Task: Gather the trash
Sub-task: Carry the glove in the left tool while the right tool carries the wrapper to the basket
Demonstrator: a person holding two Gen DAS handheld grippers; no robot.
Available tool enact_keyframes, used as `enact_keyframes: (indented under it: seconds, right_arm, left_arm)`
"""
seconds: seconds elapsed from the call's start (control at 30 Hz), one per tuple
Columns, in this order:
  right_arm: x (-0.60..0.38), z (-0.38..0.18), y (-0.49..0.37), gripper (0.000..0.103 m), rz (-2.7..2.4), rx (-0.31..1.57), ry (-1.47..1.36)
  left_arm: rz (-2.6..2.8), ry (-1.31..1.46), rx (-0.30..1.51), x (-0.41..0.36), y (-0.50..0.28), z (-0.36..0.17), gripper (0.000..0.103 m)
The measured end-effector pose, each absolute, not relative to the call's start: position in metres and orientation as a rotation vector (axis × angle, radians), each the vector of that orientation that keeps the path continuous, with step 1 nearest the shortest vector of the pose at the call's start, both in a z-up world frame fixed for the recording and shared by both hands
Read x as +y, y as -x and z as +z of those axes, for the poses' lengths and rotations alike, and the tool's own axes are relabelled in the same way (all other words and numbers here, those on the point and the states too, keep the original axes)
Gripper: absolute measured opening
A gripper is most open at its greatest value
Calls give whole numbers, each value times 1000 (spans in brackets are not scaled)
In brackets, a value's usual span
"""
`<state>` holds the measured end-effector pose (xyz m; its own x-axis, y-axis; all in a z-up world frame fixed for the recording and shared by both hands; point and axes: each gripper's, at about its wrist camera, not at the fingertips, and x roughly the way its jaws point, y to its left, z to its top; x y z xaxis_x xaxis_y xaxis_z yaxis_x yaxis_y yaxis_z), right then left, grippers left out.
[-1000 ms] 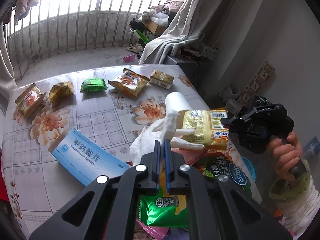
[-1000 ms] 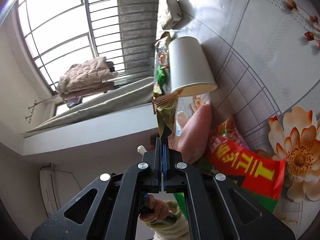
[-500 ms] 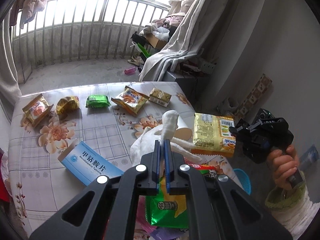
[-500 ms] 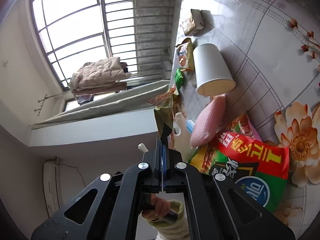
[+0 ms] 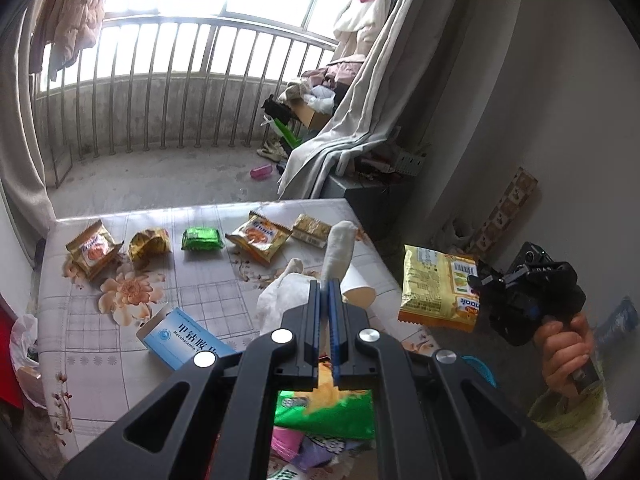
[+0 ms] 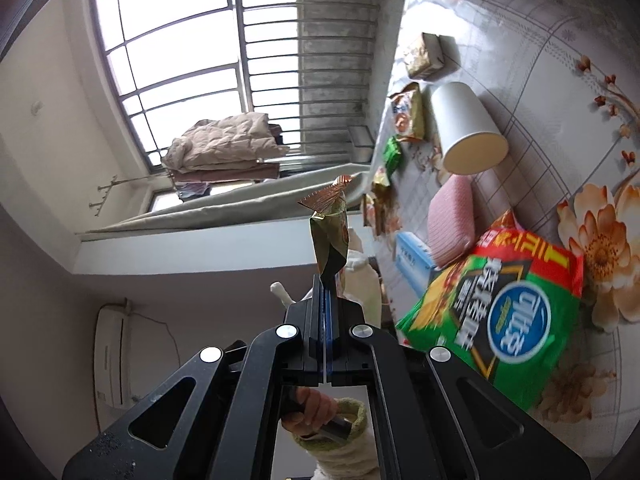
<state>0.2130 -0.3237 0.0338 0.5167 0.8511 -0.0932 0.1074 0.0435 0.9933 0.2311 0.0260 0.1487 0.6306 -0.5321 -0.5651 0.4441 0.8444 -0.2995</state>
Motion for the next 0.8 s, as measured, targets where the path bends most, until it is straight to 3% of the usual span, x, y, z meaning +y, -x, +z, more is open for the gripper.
enact_keyframes:
  seconds: [0.43, 0.8]
  right_arm:
    - [-361, 58, -154, 0, 719, 765, -1436]
    - [-423, 45, -83, 0, 644, 637, -1493]
  left_arm:
    - [-635, 107, 618, -7, -186, 198, 4]
    - [-803, 52, 649, -97, -157, 207, 4]
